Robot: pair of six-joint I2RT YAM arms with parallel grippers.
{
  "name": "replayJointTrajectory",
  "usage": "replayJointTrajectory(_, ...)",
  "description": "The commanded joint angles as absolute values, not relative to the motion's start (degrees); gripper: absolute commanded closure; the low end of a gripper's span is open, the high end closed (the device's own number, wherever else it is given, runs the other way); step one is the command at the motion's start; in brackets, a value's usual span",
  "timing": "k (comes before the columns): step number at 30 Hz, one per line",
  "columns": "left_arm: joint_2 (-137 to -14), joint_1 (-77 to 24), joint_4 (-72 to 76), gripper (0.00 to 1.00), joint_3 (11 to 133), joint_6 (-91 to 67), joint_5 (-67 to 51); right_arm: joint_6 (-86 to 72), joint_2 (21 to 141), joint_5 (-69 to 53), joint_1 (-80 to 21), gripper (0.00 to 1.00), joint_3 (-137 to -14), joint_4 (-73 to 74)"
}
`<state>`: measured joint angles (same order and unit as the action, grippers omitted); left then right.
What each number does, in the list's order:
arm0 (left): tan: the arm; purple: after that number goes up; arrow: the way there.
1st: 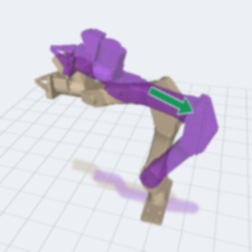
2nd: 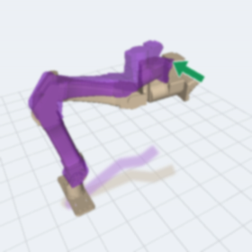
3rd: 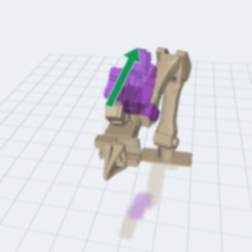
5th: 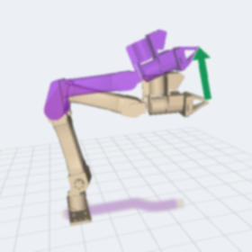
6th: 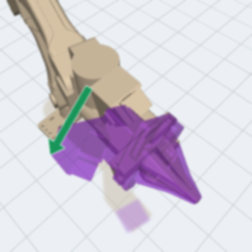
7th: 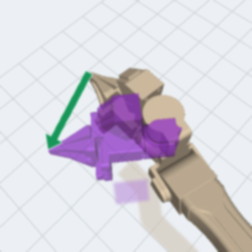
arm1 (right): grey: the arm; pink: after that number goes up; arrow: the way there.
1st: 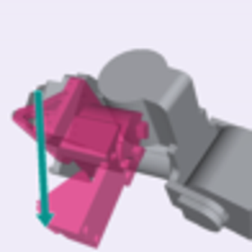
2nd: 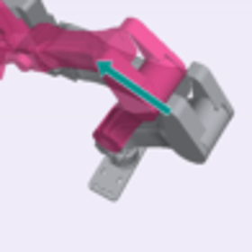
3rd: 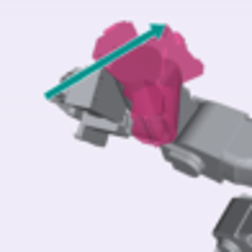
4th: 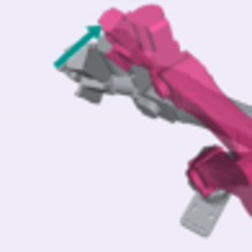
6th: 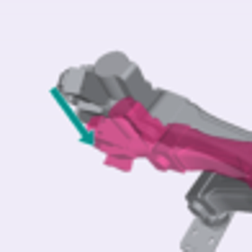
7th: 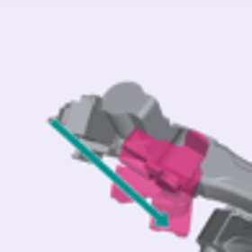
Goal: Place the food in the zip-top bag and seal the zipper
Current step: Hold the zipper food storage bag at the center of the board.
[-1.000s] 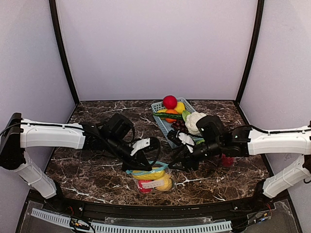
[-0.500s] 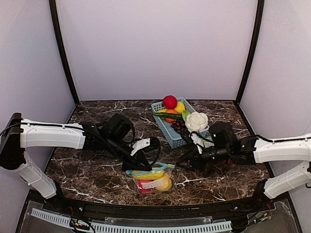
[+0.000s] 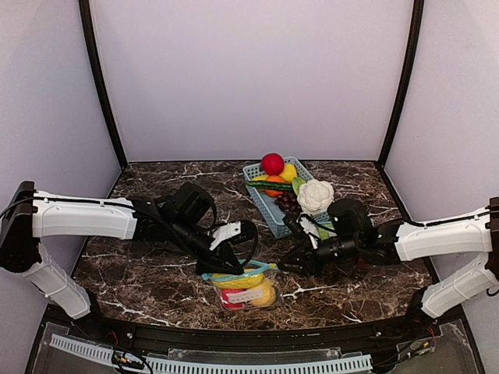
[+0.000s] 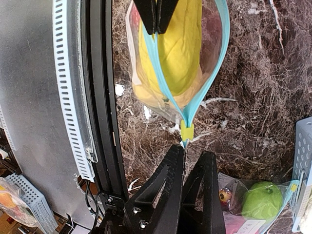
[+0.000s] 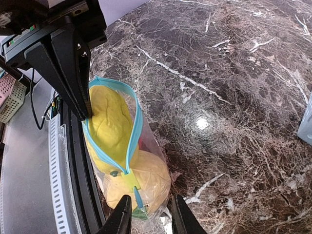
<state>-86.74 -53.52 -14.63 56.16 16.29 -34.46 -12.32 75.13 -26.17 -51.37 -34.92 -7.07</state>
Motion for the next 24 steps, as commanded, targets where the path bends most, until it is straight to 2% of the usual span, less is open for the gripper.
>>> replayJointTrajectory(1, -86.4, -53.7, -16.6, 0.99, 55.7, 16.6, -34.1, -12.0, 76.2, -28.2, -51.0, 0.75, -36.2, -9.1)
replayJointTrajectory(13, -86.6, -53.7, -16.8, 0.99, 55.8, 16.9, -34.0, -11.3, 77.8, -30.7, -51.0, 0.86, -37.3, -9.3)
replayJointTrajectory(17, -86.8, -53.7, -16.9, 0.99, 55.9, 17.0, -34.0, -11.1, 78.0, -31.4, -51.0, 1.0, -37.6, -9.1)
replayJointTrajectory(24, -86.4, -53.7, -16.1, 0.98, 56.3, 15.9, -33.5, -10.7, 77.6, -31.4, -51.0, 1.0, -37.4, -8.7)
